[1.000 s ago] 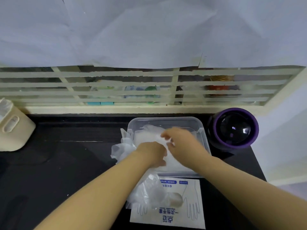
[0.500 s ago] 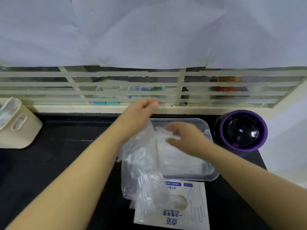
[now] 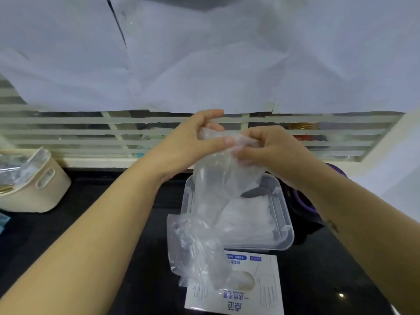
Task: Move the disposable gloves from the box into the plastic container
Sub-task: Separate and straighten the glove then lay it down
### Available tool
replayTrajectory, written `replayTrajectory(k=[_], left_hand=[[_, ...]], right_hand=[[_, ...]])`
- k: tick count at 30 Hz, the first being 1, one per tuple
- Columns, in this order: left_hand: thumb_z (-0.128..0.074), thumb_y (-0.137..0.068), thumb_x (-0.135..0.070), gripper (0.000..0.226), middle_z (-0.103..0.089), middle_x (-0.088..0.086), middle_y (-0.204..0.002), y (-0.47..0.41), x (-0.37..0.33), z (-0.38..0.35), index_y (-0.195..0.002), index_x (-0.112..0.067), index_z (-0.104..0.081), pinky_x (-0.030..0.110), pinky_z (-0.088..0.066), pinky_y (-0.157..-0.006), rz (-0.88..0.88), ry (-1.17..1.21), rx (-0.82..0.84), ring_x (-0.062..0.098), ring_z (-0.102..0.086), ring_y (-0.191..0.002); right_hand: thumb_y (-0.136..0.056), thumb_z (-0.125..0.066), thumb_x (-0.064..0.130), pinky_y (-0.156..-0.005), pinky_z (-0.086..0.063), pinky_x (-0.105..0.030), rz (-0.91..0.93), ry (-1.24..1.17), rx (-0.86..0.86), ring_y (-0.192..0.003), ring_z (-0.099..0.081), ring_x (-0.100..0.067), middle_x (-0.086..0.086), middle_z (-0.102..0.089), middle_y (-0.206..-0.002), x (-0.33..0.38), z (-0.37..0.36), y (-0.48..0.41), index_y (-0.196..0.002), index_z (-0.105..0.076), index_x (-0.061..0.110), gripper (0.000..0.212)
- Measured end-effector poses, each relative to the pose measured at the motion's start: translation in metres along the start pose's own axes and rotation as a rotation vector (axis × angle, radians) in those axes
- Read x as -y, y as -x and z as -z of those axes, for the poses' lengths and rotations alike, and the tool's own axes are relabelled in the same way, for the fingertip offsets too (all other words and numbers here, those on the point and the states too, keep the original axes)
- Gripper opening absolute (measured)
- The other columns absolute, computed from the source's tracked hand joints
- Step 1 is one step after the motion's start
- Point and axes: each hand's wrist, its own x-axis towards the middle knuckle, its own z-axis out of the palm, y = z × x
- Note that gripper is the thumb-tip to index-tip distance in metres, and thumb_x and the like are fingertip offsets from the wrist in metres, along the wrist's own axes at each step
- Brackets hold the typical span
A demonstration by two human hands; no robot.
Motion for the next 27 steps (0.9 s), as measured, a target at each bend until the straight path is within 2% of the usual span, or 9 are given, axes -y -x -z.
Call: replayTrajectory(k=[3, 7, 12, 15, 17, 20, 23, 25, 27], left_hand=[[-0.078, -0.080, -0.028, 0.042, -0.069, -0.009, -0.104, 0.005, 0.010, 0.009, -0.119, -0.025, -0.063, 0.029, -0.049, -0.095, 0.069, -0.064, 0.268, 0.006, -0.065, -0.095], [-0.067, -0.089, -0.020, 0.006, -0.066, -0.005, -0.084, 0.005, 0.007, 0.013, -0.094, -0.020, -0.070, 0.022, -0.044, -0.092, 0.089, -0.032, 0.219, 0.006, -0.062, -0.082], [-0.055, -0.097, -0.023, 0.027, -0.068, 0.000, -0.080, -0.002, 0.006, 0.006, -0.074, -0.021, -0.069, 0.034, -0.049, -0.090, 0.118, 0.237, 0.134, 0.015, -0.061, -0.078], [-0.053, -0.099, -0.025, 0.027, -0.056, -0.002, -0.067, -0.004, 0.007, -0.001, -0.073, -0.019, -0.061, 0.019, -0.047, -0.068, 0.088, 0.033, 0.047, 0.008, -0.050, -0.061], [-0.053, -0.099, -0.024, 0.026, -0.050, -0.003, -0.064, -0.003, 0.004, -0.004, -0.074, -0.016, -0.056, 0.013, -0.038, -0.054, 0.037, -0.111, 0.000, 0.002, -0.042, -0.050], [-0.054, -0.098, -0.024, 0.023, -0.051, -0.007, -0.062, -0.003, 0.001, -0.003, -0.075, -0.018, -0.058, 0.010, -0.035, -0.050, -0.026, -0.159, -0.038, -0.001, -0.040, -0.045], [-0.056, -0.097, -0.028, 0.019, -0.052, -0.017, -0.055, -0.001, -0.001, -0.004, -0.080, -0.021, -0.063, 0.010, -0.033, -0.050, -0.110, -0.226, -0.020, 0.001, -0.039, -0.047], [-0.057, -0.095, -0.030, 0.017, -0.054, -0.019, -0.056, 0.002, -0.005, -0.006, -0.080, -0.025, -0.064, 0.012, -0.034, -0.052, -0.176, -0.301, 0.003, 0.001, -0.042, -0.050], [-0.061, -0.093, -0.030, 0.012, -0.058, -0.016, -0.061, 0.003, -0.006, -0.006, -0.084, -0.024, -0.066, 0.012, -0.036, -0.055, -0.217, -0.344, 0.015, -0.001, -0.047, -0.056]], right_hand=[[-0.087, -0.066, 0.018, -0.067, -0.055, -0.021, -0.101, -0.091, 0.095, -0.073, -0.069, -0.012, -0.001, -0.073, -0.079, -0.007, 0.018, 0.006, -0.090, -0.071, 0.016, 0.006], [-0.092, -0.059, 0.031, -0.061, -0.049, -0.015, -0.117, 0.034, 0.110, -0.066, -0.065, -0.004, 0.007, -0.072, -0.073, -0.016, 0.031, 0.011, -0.090, -0.072, 0.021, 0.016], [-0.093, -0.055, 0.030, -0.060, -0.048, -0.012, -0.096, -0.010, 0.227, -0.060, -0.061, -0.006, 0.006, -0.067, -0.066, -0.019, 0.031, 0.013, -0.081, -0.069, 0.013, 0.025], [-0.088, -0.066, 0.024, -0.076, -0.053, -0.015, -0.075, 0.214, 0.340, -0.078, -0.069, -0.004, 0.007, -0.074, -0.086, -0.027, 0.035, 0.013, -0.094, -0.070, 0.024, 0.007], [-0.084, -0.072, 0.020, -0.087, -0.054, -0.025, -0.086, 0.401, 0.406, -0.084, -0.068, -0.006, 0.005, -0.072, -0.094, -0.035, 0.035, 0.011, -0.104, -0.066, 0.031, 0.024], [-0.078, -0.077, 0.030, -0.078, -0.051, -0.019, -0.062, 0.482, 0.388, -0.084, -0.060, -0.003, 0.014, -0.061, -0.096, -0.038, 0.033, 0.012, -0.118, -0.051, 0.039, 0.048], [-0.067, -0.075, 0.051, -0.086, -0.051, -0.020, -0.005, 0.307, 0.219, -0.100, -0.059, -0.002, 0.016, -0.059, -0.113, -0.035, 0.029, 0.008, -0.135, -0.042, 0.035, 0.077], [-0.071, -0.074, 0.046, -0.083, -0.052, -0.016, 0.013, 0.105, 0.135, -0.097, -0.064, -0.002, 0.011, -0.067, -0.106, -0.032, 0.024, 0.005, -0.125, -0.054, 0.030, 0.059], [-0.081, -0.070, 0.034, -0.073, -0.050, -0.011, 0.076, 0.084, 0.103, -0.083, -0.067, 0.001, 0.011, -0.072, -0.085, -0.029, 0.021, 0.006, -0.097, -0.068, 0.027, 0.017]])
